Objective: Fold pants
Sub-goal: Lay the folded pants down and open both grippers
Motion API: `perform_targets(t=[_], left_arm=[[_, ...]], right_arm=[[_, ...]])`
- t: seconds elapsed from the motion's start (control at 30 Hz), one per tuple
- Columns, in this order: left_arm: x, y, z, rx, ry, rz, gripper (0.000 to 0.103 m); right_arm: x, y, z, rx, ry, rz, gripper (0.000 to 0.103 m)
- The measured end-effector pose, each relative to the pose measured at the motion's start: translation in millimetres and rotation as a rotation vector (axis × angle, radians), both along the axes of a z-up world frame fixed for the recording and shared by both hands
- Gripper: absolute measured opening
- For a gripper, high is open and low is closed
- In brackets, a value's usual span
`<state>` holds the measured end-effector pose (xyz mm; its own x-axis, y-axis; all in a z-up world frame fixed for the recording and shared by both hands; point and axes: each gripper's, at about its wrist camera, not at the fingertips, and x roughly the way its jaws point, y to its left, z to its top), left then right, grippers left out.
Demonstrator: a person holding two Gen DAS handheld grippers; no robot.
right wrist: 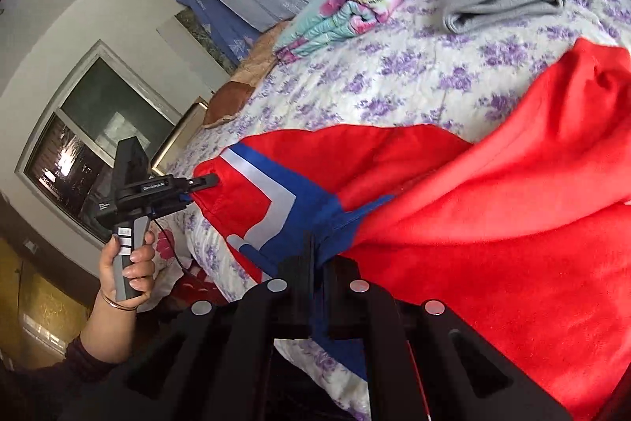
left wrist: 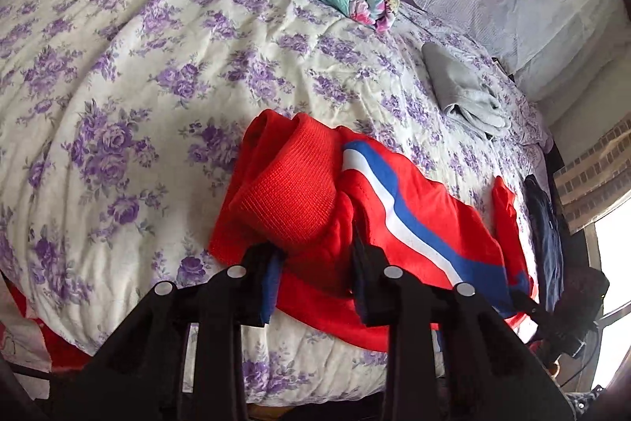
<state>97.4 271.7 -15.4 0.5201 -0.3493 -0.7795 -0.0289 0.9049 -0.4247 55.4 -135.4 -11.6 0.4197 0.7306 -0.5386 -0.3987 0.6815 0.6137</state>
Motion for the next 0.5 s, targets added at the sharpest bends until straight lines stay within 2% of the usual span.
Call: perform_targets(t=[0.1,0.23,0.33,0.37,0.4,0.43,0.47,0.5], left_arm=[[-6.4,0.4,-5.6,0.015,0.013,0.003,0.028],[-9.0,3.3,-34.6,0.025,0.060,0.036,0.029],[-10.5,-6.2,-33.9,0.098,0.024,0.034,0.031],[-10.5,-9.3,-32.1,0.113,0.025,0.028,0.033],[-11.8,-11.3,-29.6,0.122,0.025,0.021,0.041],[-15.4,-12.8,-25.6,0.145,0.023,0.016,0.057],[-20.2,-13.1,-21.6,0.170,0.022,0.016,0.065],[-26.7,-12.2,-16.6,0.183,0.017,0.012,0.072]], right_arm=[[-3.4,8.3,-12.7,-0.048,0.019,0.025,0.004],[3.0,20.8,-52.7,-0.146,0.114,0.034,0.004],[1.5,21.8,-61.0,-0.157,0.135,0.038,0.008],[0.1,22.1,-58.0,-0.167,0.131,0.047,0.016],[-2.6,21.7,-53.7,-0.175,0.121,0.055,0.023],[-7.7,19.4,-47.3,-0.176,0.098,0.059,0.045],[-14.5,15.1,-38.7,-0.182,0.062,0.051,0.065],[-21.4,9.1,-29.3,-0.188,0.021,0.042,0.069]])
